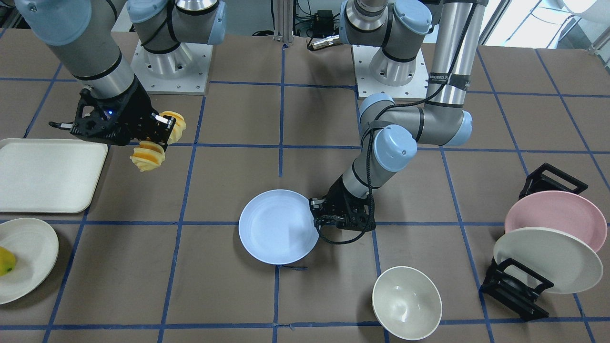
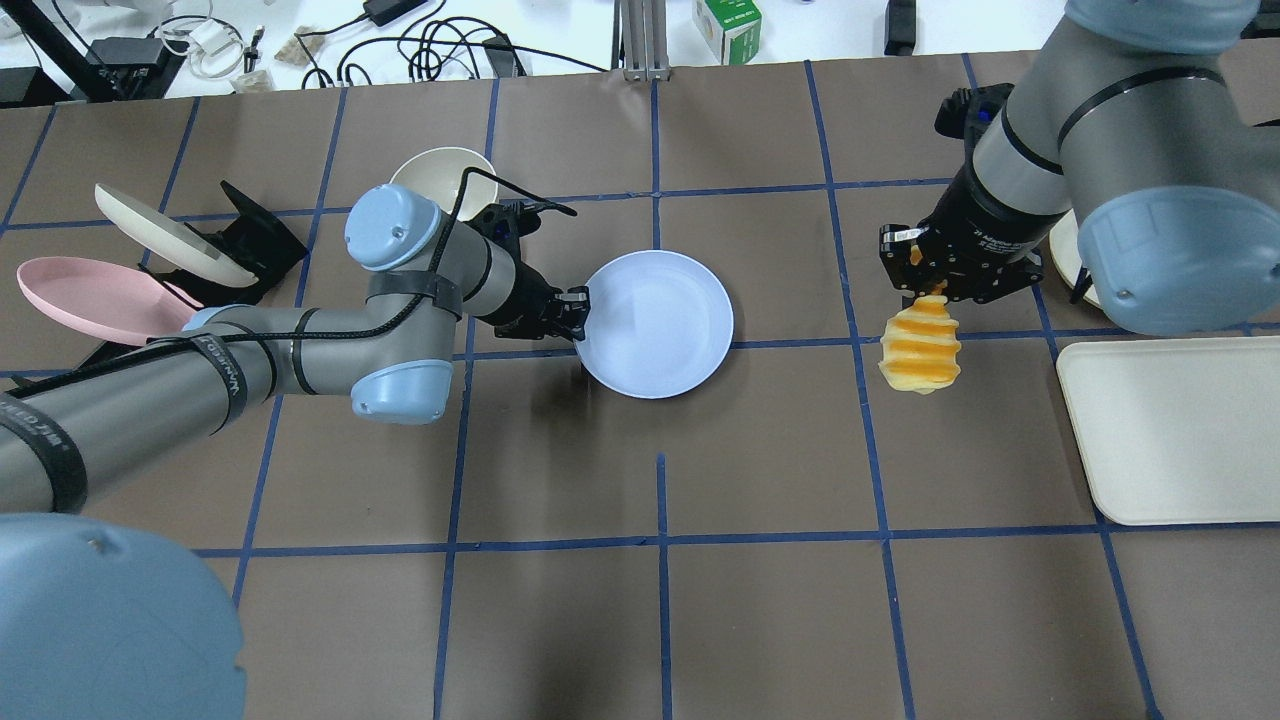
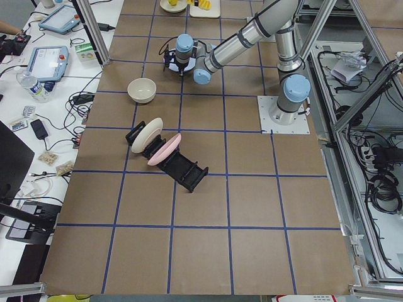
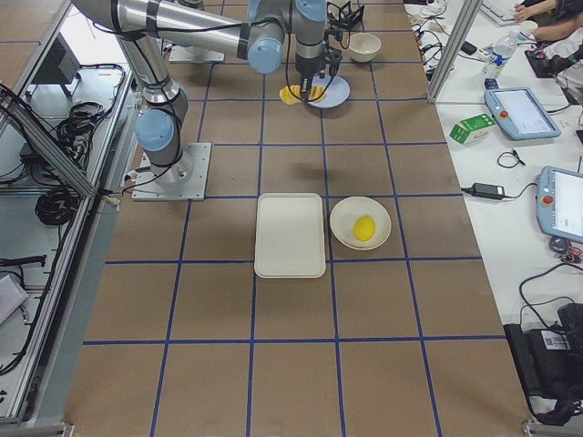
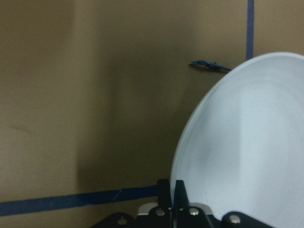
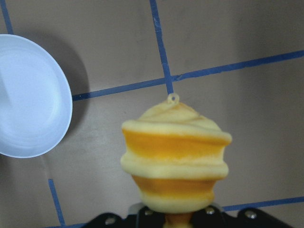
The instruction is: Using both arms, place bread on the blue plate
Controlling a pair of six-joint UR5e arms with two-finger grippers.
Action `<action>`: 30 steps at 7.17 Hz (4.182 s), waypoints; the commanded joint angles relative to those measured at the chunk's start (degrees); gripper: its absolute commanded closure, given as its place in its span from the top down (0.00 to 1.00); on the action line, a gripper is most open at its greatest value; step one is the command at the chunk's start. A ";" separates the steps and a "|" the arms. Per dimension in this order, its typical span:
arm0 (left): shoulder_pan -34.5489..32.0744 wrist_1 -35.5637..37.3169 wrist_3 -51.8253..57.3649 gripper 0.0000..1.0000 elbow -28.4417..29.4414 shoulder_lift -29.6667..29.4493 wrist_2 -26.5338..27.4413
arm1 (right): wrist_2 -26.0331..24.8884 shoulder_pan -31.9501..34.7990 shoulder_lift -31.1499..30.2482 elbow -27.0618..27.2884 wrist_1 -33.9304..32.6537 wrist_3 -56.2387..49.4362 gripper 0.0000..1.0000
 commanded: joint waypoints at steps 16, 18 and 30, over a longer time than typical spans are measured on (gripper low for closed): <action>2.79 -59.67 11.15 1.00 27.59 21.41 24.41 | 0.14 22.08 34.67 -15.60 -17.15 10.92 0.63; 2.71 -59.58 11.24 1.00 27.59 21.41 24.41 | 0.23 22.08 34.67 -15.51 -17.06 10.92 1.00; 3.58 -59.84 12.29 1.00 27.68 21.23 21.07 | -3.99 9.43 4.38 -14.98 11.13 2.66 1.00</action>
